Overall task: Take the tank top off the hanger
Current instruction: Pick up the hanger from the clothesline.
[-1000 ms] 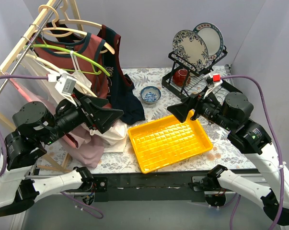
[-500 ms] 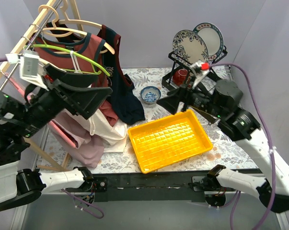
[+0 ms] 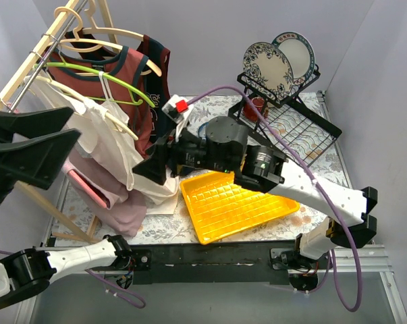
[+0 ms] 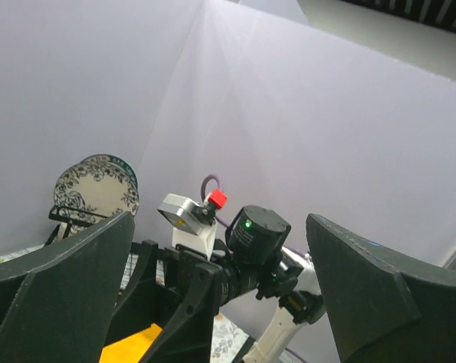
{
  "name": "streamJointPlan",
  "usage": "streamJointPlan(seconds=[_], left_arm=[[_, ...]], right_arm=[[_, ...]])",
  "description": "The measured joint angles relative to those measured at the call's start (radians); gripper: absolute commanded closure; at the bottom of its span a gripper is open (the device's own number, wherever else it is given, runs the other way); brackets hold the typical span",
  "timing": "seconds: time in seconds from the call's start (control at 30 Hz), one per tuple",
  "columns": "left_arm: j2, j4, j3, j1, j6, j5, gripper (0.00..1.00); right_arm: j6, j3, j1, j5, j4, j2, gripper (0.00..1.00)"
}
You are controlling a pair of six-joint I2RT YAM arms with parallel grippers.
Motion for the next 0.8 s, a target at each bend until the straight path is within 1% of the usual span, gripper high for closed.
streamJointPlan(seconds=[0.2,0.33,0.57,0.8], left_arm=[[-0.038,-0.019,0.048,0.0,0.001,-0.029,0.02],[-0.039,-0.043,0.06,0.0,0.001,-0.047,0.02],[-0.039,-0.095,0.062,0.0,0.004,-0.062,0.02],[-0.039,-0.126,0.062,0.0,0.014,-0.084,0.02]], right_arm=[[-0.037,0.078,0.128,0.121,0.105,0.1,0.26],[-0.081,0.106,0.186,0.194,0.177,0.163,0.26],[-0.126,0.179,0.225,0.249,0.207,0.279,0.26],[-0.145,0.207,0.25,0.285,0.206,0.323,0.25]])
